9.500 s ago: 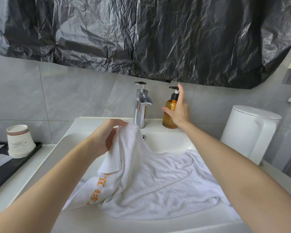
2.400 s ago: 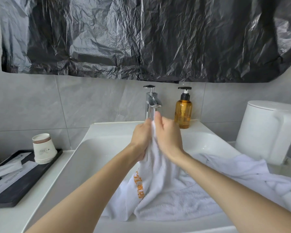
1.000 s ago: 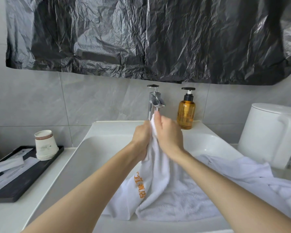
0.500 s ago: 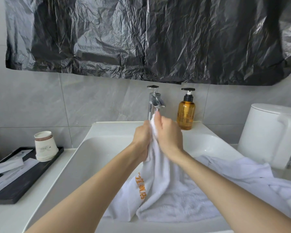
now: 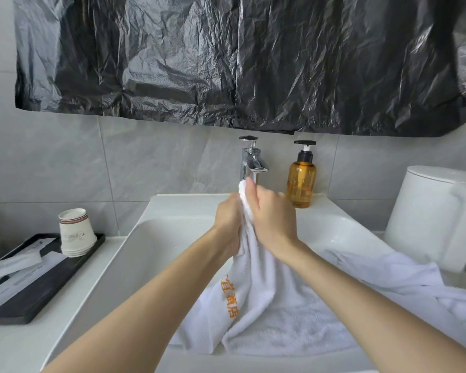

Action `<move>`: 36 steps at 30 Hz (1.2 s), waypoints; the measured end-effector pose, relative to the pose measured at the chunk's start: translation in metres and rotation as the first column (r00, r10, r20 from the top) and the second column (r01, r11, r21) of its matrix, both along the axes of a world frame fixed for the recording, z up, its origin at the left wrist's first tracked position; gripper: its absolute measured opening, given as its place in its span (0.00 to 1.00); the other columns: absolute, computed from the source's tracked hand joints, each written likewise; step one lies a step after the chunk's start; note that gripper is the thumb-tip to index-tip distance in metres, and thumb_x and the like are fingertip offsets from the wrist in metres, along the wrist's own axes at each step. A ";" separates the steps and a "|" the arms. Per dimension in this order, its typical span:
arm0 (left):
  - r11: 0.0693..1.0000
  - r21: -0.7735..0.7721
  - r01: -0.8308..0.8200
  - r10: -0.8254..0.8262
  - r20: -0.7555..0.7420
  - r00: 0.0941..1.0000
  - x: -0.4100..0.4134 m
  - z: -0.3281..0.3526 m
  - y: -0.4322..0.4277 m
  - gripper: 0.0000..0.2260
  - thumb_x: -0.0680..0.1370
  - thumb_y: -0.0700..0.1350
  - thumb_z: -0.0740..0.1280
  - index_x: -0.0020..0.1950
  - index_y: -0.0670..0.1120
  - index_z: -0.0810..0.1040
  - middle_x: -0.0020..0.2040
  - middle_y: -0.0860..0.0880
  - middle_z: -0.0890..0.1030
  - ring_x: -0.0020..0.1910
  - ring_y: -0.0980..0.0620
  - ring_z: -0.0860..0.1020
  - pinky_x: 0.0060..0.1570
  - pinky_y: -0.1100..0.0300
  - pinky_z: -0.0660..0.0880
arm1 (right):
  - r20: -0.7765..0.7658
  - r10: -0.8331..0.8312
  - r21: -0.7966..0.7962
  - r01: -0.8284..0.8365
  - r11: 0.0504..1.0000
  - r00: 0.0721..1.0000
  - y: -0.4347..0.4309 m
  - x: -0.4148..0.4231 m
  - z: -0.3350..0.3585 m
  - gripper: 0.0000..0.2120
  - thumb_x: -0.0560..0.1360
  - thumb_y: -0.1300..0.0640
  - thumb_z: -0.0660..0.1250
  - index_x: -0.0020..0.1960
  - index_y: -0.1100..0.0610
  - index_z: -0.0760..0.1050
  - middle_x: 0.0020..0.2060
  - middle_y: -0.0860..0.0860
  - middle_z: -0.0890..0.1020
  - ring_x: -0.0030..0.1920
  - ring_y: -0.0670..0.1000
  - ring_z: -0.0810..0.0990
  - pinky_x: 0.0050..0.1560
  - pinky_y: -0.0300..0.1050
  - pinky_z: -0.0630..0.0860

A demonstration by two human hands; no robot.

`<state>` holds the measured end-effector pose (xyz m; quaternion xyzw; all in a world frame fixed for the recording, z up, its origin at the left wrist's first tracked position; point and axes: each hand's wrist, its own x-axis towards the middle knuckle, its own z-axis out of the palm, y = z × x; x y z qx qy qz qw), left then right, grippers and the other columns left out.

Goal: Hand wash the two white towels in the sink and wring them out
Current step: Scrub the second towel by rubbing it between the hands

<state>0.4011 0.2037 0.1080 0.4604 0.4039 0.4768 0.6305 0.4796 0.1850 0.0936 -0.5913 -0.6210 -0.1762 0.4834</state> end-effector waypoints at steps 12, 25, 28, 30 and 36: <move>0.999 -0.021 -0.039 0.039 0.017 0.999 0.000 0.002 0.000 0.16 0.81 0.44 0.59 0.33 0.44 0.70 0.26 0.48 0.73 0.27 0.51 0.72 0.29 0.62 0.67 | 0.057 -0.026 0.051 0.023 0.998 0.998 -0.006 -0.001 -0.009 0.24 0.82 0.49 0.54 0.30 0.58 0.70 0.22 0.60 0.75 0.25 0.64 0.75 0.28 0.43 0.60; 1.000 0.012 0.027 -0.027 -0.027 0.999 0.003 -0.002 -0.005 0.14 0.82 0.46 0.59 0.39 0.43 0.75 0.37 0.44 0.78 0.38 0.47 0.78 0.40 0.58 0.72 | -0.147 -0.068 -0.111 0.052 0.992 0.987 -0.002 0.007 0.006 0.25 0.84 0.49 0.50 0.29 0.56 0.59 0.34 0.64 0.79 0.39 0.66 0.77 0.35 0.49 0.61; 0.998 0.022 -0.050 0.052 -0.065 0.997 -0.002 0.002 0.002 0.15 0.80 0.43 0.59 0.33 0.44 0.70 0.31 0.47 0.73 0.31 0.49 0.72 0.33 0.60 0.67 | -0.035 0.016 0.004 -0.015 1.000 0.999 -0.010 -0.005 -0.010 0.23 0.83 0.48 0.52 0.31 0.54 0.56 0.27 0.62 0.77 0.32 0.66 0.75 0.32 0.47 0.61; 0.999 0.029 -0.031 0.033 -0.060 0.998 -0.003 -0.002 0.004 0.17 0.80 0.44 0.60 0.31 0.45 0.68 0.29 0.48 0.71 0.29 0.50 0.71 0.32 0.60 0.66 | -0.040 0.046 0.035 -0.045 0.998 0.998 -0.012 -0.010 -0.007 0.23 0.83 0.49 0.53 0.30 0.54 0.55 0.26 0.62 0.76 0.30 0.65 0.74 0.31 0.48 0.61; 0.998 0.057 -0.039 0.042 -0.068 0.997 0.002 0.003 -0.002 0.15 0.80 0.45 0.60 0.34 0.44 0.71 0.30 0.48 0.73 0.29 0.51 0.72 0.30 0.61 0.67 | -0.107 0.027 0.010 -0.026 1.000 0.994 -0.014 -0.009 -0.004 0.24 0.83 0.48 0.52 0.29 0.51 0.55 0.25 0.59 0.74 0.31 0.64 0.73 0.33 0.49 0.63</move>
